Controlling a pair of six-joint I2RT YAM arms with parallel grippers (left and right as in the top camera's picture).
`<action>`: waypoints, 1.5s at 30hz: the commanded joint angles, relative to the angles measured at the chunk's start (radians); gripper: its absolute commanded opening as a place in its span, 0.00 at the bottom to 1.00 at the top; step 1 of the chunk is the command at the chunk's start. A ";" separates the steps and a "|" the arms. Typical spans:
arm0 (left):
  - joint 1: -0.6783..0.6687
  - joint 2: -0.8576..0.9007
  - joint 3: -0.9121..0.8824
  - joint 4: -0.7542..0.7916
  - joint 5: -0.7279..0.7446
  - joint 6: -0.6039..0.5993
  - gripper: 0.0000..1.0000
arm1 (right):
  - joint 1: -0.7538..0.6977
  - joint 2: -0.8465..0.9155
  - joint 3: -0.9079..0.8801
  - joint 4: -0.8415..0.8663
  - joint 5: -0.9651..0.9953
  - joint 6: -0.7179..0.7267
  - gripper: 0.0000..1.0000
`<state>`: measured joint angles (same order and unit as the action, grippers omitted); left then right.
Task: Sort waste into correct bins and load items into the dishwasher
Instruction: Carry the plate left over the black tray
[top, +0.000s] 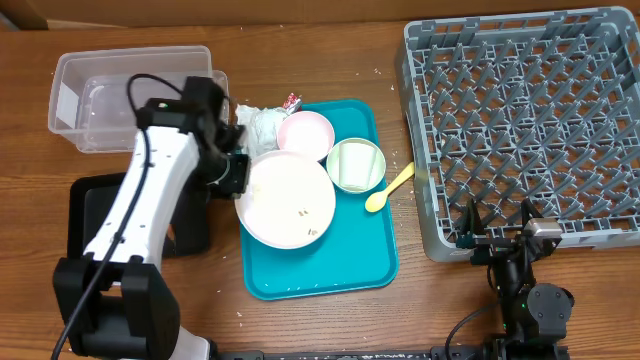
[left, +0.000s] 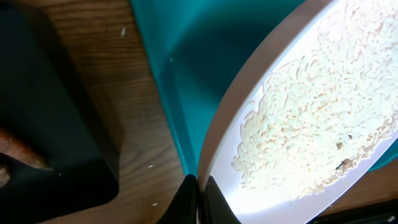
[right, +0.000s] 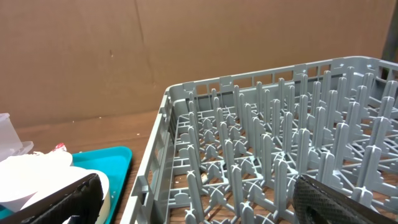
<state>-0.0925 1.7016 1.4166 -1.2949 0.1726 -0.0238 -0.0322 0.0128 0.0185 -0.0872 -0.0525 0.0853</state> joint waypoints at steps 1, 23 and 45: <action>0.071 -0.029 0.024 -0.014 0.065 -0.010 0.04 | -0.001 -0.010 -0.010 0.007 -0.002 -0.004 1.00; 0.543 -0.140 0.027 -0.101 0.103 -0.051 0.04 | -0.001 -0.010 -0.010 0.007 -0.002 -0.004 1.00; 0.821 -0.140 0.027 -0.130 -0.136 -0.156 0.04 | -0.001 -0.010 -0.010 0.007 -0.002 -0.004 1.00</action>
<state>0.7193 1.5860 1.4204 -1.4220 0.0776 -0.1440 -0.0322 0.0128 0.0185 -0.0872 -0.0528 0.0849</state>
